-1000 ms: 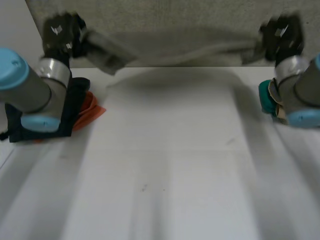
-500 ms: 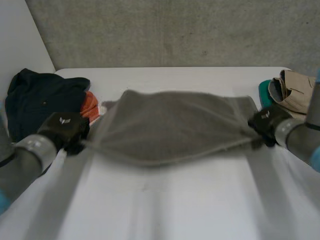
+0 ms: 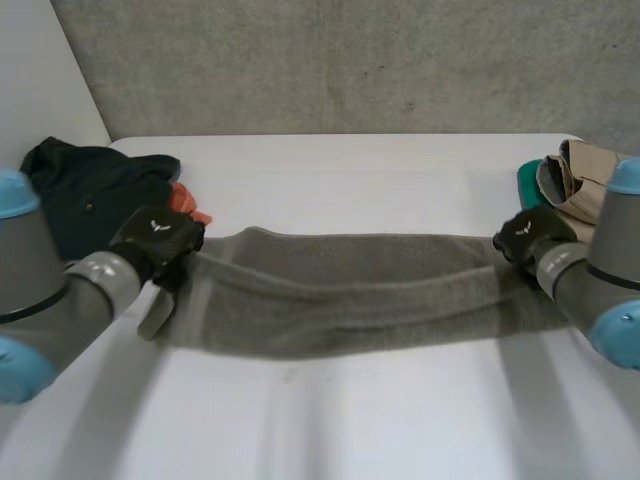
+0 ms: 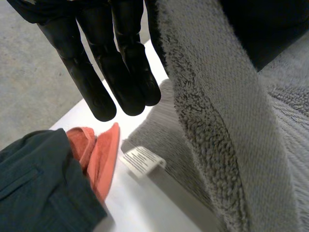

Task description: Fold the laundry.

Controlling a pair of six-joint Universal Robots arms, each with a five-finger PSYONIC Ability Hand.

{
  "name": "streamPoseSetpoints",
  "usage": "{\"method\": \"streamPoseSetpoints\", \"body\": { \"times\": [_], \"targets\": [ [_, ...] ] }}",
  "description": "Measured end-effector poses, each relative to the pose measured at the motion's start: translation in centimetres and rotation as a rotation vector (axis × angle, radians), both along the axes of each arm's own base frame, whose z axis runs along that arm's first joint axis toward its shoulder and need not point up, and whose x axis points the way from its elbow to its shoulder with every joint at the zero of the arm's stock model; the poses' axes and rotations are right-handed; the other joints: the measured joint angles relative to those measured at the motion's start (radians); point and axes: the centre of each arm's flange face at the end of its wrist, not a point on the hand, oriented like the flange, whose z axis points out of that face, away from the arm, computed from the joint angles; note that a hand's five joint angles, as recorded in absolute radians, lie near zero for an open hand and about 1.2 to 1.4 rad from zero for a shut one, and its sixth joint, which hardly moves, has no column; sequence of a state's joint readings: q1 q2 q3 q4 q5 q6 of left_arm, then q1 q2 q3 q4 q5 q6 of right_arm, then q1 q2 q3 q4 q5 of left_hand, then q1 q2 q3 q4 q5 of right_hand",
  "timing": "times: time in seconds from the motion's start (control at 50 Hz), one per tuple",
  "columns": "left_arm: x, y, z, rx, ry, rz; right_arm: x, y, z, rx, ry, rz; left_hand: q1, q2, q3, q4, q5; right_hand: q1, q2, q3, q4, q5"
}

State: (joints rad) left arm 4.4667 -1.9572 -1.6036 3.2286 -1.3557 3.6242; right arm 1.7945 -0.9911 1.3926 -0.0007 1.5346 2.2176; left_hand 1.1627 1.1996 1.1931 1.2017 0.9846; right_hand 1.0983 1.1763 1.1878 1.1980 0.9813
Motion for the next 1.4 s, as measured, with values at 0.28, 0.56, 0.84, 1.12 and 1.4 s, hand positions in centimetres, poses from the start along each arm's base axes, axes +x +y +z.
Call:
{"method": "streamPoseSetpoints", "body": {
  "times": [0.28, 0.56, 0.84, 1.12, 1.4],
  "targets": [
    [-3.7, -6.3, -3.2, -0.067, -0.024, 0.110, 1.6, -6.3, -3.0, -0.172, -0.028, -0.019, 0.001, 0.000, 0.000, 0.000, 0.000, 0.000, -0.009, -0.011, -0.014, -0.006],
    [-5.5, -8.5, -2.5, -0.137, 0.088, 0.137, 1.9, -9.1, -2.7, -0.325, -0.120, -0.092, -0.971, -0.963, -0.957, -0.974, -0.921, -0.876, -0.963, -0.978, -0.984, -0.938],
    [-4.9, -6.3, 2.9, -0.199, 0.132, 0.132, 0.6, -4.5, 7.0, -0.237, -0.403, -0.087, -0.971, -0.989, -0.980, -0.998, -0.936, -0.876, -0.963, -0.979, -0.987, -0.938],
    [-2.6, -1.4, -0.6, -0.040, 0.052, 0.136, -5.0, -0.7, 2.3, 0.173, -0.354, -0.162, -0.971, -0.990, -0.980, -0.998, -0.936, -0.626, -0.713, -0.721, -0.729, -0.681],
    [-2.4, -1.3, -0.3, -0.051, 0.061, 0.141, -6.8, -2.3, -1.5, 0.100, -0.392, -0.089, -0.971, -0.990, -0.980, -0.998, -0.936, -0.545, -0.623, -0.628, -0.643, -0.594]
  ]
}}
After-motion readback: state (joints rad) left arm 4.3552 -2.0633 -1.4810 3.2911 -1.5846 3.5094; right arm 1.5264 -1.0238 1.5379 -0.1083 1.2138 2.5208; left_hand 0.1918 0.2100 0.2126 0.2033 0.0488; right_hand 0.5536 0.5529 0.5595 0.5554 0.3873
